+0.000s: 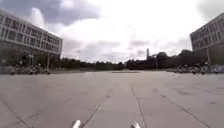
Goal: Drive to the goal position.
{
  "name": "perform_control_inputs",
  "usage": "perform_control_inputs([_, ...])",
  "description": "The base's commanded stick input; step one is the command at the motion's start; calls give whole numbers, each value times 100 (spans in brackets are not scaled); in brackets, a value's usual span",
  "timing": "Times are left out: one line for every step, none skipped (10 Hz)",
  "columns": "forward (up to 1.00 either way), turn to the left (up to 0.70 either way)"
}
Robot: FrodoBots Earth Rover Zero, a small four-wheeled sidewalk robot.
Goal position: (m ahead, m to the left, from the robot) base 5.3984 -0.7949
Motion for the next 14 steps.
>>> perform_control_inputs([70, 0])
perform_control_inputs([70, 0])
perform_control_inputs([70, 0])
perform_control_inputs([70, 0])
perform_control_inputs([70, 0])
perform_control_inputs([70, 0])
perform_control_inputs([70, 0])
perform_control_inputs([70, 0])
perform_control_inputs([70, 0])
perform_control_inputs([70, 0])
perform_control_inputs([70, 0])
perform_control_inputs([70, 0])
perform_control_inputs([70, 0])
perform_control_inputs([70, 0])
